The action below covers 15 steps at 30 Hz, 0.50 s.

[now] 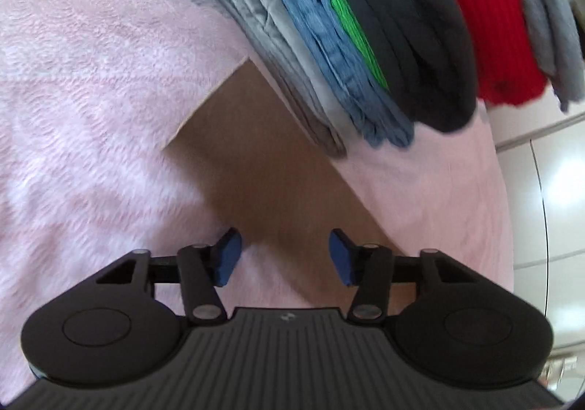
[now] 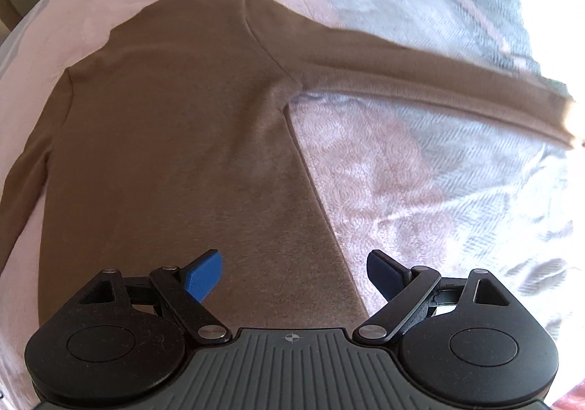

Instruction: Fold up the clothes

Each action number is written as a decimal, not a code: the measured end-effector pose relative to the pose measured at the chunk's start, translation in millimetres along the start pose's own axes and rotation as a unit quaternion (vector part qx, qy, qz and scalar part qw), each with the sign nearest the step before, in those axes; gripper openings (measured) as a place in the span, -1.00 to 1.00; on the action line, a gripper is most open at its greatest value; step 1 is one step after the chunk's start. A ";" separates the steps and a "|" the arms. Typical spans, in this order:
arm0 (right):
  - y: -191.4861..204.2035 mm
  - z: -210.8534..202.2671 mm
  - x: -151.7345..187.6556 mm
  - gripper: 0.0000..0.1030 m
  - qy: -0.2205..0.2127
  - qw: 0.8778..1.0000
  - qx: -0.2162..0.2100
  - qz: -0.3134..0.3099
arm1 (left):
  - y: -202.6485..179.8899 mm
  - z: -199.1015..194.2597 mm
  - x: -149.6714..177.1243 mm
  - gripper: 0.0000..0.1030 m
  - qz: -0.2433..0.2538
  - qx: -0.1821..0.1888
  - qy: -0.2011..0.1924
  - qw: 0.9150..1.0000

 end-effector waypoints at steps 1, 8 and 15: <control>-2.3 3.3 0.2 0.73 0.000 1.000 -0.001 -0.001 | -1.4 2.4 -0.6 -0.45 0.006 0.000 -0.009 1.000; -28.2 23.6 2.0 0.73 0.004 1.000 0.001 0.015 | -79.2 -18.0 26.2 -0.97 0.152 0.057 -0.082 0.983; -50.8 17.2 -17.8 0.73 -0.024 0.999 -0.007 0.044 | -239.3 -98.1 215.4 -0.96 0.409 0.304 -0.015 0.861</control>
Point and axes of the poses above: each gripper's, at about its wrist camera, not at the fingertips, and z roughly the way its jaws point, y to its left, x to its underside, the point moved 8 cm from there along z, roughly the way its jaws point, and after that the axes turned 11 degrees about -z, right-handed, at the moved point
